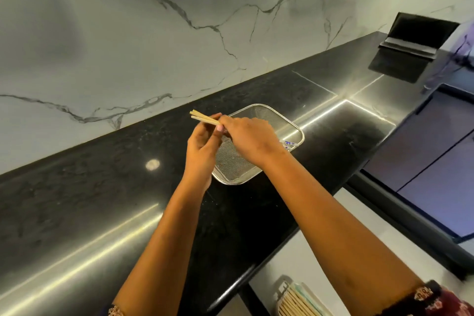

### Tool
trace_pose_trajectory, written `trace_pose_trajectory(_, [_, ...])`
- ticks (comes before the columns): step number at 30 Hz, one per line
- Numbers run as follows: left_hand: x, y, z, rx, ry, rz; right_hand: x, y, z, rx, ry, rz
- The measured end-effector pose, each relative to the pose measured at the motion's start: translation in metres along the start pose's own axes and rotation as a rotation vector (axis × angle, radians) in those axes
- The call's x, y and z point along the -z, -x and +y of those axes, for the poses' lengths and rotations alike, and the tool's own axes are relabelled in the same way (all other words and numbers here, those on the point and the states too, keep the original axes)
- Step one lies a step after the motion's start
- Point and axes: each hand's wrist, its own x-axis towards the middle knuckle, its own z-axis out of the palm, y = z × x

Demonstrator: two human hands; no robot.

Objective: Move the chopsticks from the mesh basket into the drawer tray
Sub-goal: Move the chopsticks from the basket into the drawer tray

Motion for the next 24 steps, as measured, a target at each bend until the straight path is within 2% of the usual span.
trace_pose_trajectory(3, [-0.01, 0.018, 0.008, -0.005, 0.148, -0.069, 0.027, 0.025, 0.0, -0.059, -0.187, -0.137])
trace_pose_trajectory(6, [-0.026, 0.041, 0.013, 0.076, 0.307, -0.115, 0.045, 0.05, -0.001, -0.174, -0.65, -0.341])
trace_pose_trajectory(10, [-0.051, 0.078, 0.009, 0.203, 0.303, -0.135, 0.047, 0.099, -0.002, -0.309, -1.086, -0.412])
trace_pose_trajectory(12, [-0.063, 0.096, 0.002, 0.269, 0.33, -0.054, 0.037, 0.128, -0.001, -0.399, -1.192, -0.443])
trace_pose_trajectory(15, [-0.073, 0.117, -0.007, 0.339, 0.48, 0.174, 0.014, 0.179, -0.001, -0.54, -1.368, -0.512])
trace_pose_trajectory(19, [-0.069, 0.141, -0.018, 0.398, 0.523, 0.324, -0.015, 0.251, -0.004, -0.732, -1.483, -0.52])
trace_pose_trajectory(21, [-0.067, 0.154, -0.025, 0.429, 0.522, 0.387, -0.027, 0.283, -0.008, -0.885, -1.631, -0.48])
trace_pose_trajectory(24, [-0.067, 0.174, -0.035, 0.452, 0.524, 0.435, -0.044, 0.318, -0.019, -1.153, -1.971, -0.223])
